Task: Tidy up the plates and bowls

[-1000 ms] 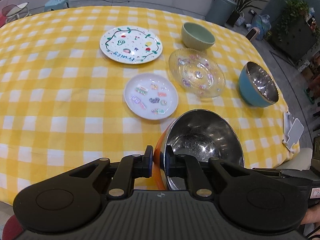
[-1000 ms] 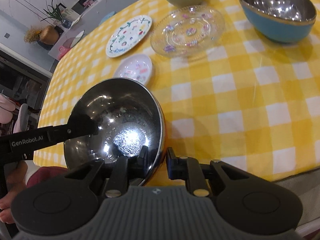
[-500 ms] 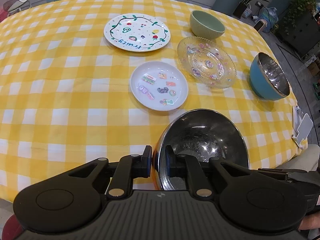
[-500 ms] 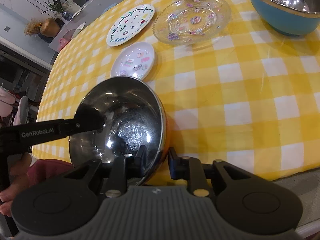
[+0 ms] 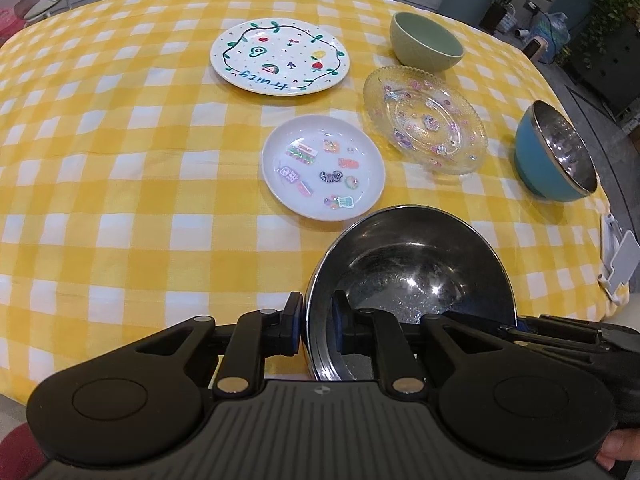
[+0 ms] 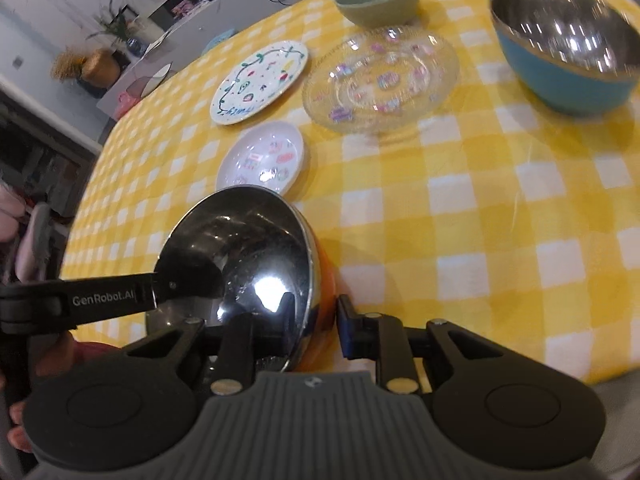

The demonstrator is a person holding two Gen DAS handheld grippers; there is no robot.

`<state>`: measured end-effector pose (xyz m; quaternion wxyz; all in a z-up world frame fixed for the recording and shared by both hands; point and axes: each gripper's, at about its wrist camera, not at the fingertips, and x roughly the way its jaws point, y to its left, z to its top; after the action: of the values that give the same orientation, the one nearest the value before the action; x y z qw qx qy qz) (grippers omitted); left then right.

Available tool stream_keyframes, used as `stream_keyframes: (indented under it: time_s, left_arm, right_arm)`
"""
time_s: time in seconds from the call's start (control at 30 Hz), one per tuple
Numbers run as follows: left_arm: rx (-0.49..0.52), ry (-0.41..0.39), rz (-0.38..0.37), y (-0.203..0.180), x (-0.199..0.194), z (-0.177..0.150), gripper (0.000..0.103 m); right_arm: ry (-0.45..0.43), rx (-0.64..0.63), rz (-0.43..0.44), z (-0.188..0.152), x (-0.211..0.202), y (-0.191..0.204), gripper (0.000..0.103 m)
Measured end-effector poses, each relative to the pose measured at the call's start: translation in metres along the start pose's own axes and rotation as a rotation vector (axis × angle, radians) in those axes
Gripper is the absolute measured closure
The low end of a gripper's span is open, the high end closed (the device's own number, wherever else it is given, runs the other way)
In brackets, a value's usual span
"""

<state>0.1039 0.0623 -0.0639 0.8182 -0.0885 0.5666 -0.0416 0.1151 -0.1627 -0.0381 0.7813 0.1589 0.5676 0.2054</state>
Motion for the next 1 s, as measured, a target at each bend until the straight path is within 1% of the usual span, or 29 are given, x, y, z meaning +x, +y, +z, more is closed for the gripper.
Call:
stream_keyframes:
  time_s: [0.1, 0.2, 0.33, 0.4, 0.47, 0.53, 0.6, 0.67, 0.7, 0.73, 0.8, 0.9, 0.93, 0.97, 1.0]
  left_arm:
    - [-0.003, -0.003, 0.017, -0.002, 0.005, 0.001, 0.086]
    - [-0.002, 0.002, 0.022, -0.004, 0.009, 0.001, 0.085]
    - [0.006, -0.009, 0.032, -0.005, 0.008, 0.000, 0.085]
    - [0.021, -0.035, 0.036, -0.007, 0.004, -0.001, 0.083]
    - [0.035, -0.070, 0.028, -0.009, -0.002, -0.001, 0.073]
    - [0.054, -0.098, 0.016, -0.012, -0.007, -0.002, 0.057]
    - [0.090, -0.113, 0.021, -0.017, -0.010, -0.002, 0.050]
    - [0.110, -0.126, 0.034, -0.021, -0.012, -0.004, 0.045]
    - [0.111, -0.131, 0.036, -0.022, -0.013, -0.003, 0.042]
    - [0.109, -0.139, 0.036, -0.022, -0.014, -0.003, 0.038]
    - [0.106, -0.164, 0.026, -0.022, -0.016, -0.004, 0.031]
    - [0.109, -0.191, 0.015, -0.021, -0.018, -0.005, 0.024]
    - [0.105, -0.195, 0.007, -0.020, -0.018, -0.005, 0.020]
    - [0.100, -0.199, 0.000, -0.020, -0.019, -0.004, 0.018]
    - [0.091, -0.208, -0.007, -0.019, -0.020, -0.004, 0.017]
  right_arm:
    - [-0.007, 0.003, -0.008, 0.005, 0.002, 0.000, 0.082]
    - [-0.032, -0.030, -0.035, 0.007, 0.005, 0.003, 0.086]
    - [-0.047, -0.051, -0.051, 0.009, 0.007, 0.005, 0.086]
    - [-0.047, -0.043, -0.039, 0.008, 0.007, 0.003, 0.084]
    - [-0.053, -0.033, -0.027, 0.008, 0.005, 0.001, 0.082]
    - [-0.065, -0.021, -0.017, 0.009, 0.002, -0.001, 0.080]
    - [-0.077, -0.022, -0.016, 0.009, -0.001, 0.000, 0.079]
    - [-0.090, -0.026, -0.007, 0.008, -0.005, 0.003, 0.070]
    - [-0.095, -0.028, -0.003, 0.008, -0.008, 0.004, 0.064]
    - [-0.101, -0.031, -0.002, 0.007, -0.010, 0.004, 0.061]
    - [-0.110, -0.053, -0.012, 0.006, -0.015, 0.006, 0.057]
    - [-0.137, -0.076, -0.016, 0.005, -0.025, 0.006, 0.044]
    - [-0.148, -0.083, -0.014, 0.005, -0.028, 0.005, 0.033]
    - [-0.160, -0.092, -0.011, 0.006, -0.032, 0.005, 0.021]
    - [-0.170, -0.106, -0.014, 0.007, -0.036, 0.006, 0.019]
